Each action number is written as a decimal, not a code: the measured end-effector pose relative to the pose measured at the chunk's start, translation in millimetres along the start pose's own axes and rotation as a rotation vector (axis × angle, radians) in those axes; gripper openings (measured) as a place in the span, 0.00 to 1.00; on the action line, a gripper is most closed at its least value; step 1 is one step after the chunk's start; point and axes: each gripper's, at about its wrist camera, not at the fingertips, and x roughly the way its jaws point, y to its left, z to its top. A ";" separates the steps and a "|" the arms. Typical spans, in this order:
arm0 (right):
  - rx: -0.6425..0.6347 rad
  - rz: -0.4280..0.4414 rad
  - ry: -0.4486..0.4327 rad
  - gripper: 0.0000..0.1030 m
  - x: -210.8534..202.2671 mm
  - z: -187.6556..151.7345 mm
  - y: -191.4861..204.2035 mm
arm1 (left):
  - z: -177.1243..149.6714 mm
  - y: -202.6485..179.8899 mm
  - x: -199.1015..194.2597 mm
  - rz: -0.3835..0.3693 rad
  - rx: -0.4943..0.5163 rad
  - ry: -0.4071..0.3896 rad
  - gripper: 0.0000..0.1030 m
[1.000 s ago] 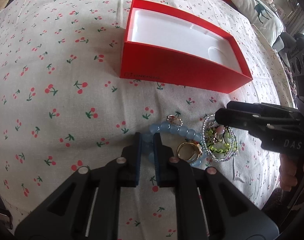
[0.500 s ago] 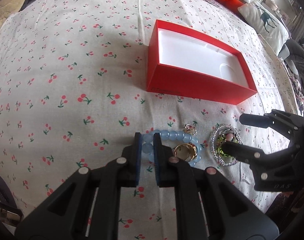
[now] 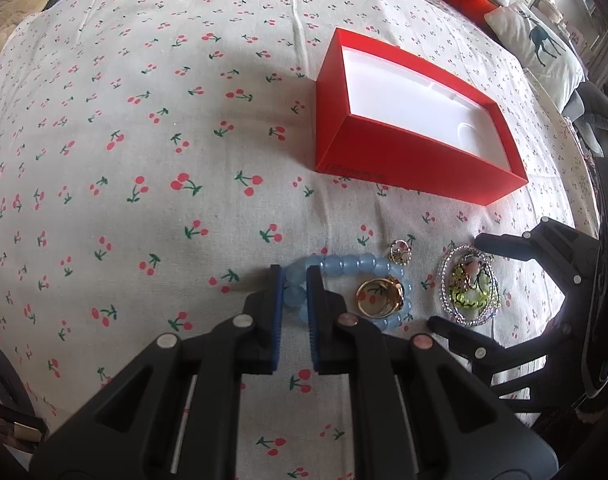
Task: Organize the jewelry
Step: 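Grasp the light-blue bead bracelet with the left tool while the right tool grasps the silver bangle, then lower both bracelets into the red box and open both tools, then grasp the gold green-stone ring with the left tool while the right tool grasps the beaded bracelet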
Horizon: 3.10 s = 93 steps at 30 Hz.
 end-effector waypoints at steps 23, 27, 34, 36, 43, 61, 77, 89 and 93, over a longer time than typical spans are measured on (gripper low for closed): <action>0.178 0.100 -0.111 0.50 -48.8 -20.3 -55.3 | 4.9 -31.4 -62.2 -0.201 0.037 -0.146 0.12; 0.236 0.107 -0.160 0.50 -68.7 -23.7 -71.2 | 8.1 -38.2 -79.7 -0.229 0.039 -0.185 0.12; 0.358 0.110 -0.232 0.50 -79.2 -5.6 -87.5 | 31.7 -51.9 -101.6 -0.258 0.023 -0.227 0.12; 0.387 0.108 -0.253 0.50 -78.7 2.7 -92.0 | 43.2 -60.0 -104.6 -0.262 0.026 -0.238 0.12; 0.488 0.113 -0.289 0.50 -81.2 4.6 -128.5 | 86.3 -85.5 -86.0 -0.280 0.025 -0.244 0.12; 0.503 0.047 -0.247 0.50 -45.5 26.3 -147.0 | 99.0 -51.1 -10.4 -0.056 0.037 -0.191 0.12; 0.518 0.019 -0.254 0.62 -58.2 20.7 -150.2 | 74.1 -44.6 -38.6 0.007 0.058 -0.186 0.64; 0.616 0.059 -0.221 0.73 -92.5 -38.8 -129.6 | -9.3 -23.8 -46.7 0.067 0.002 -0.058 0.79; 0.650 0.073 -0.163 0.73 -86.7 -58.3 -115.7 | -32.3 -11.5 -41.5 0.045 -0.025 -0.058 0.79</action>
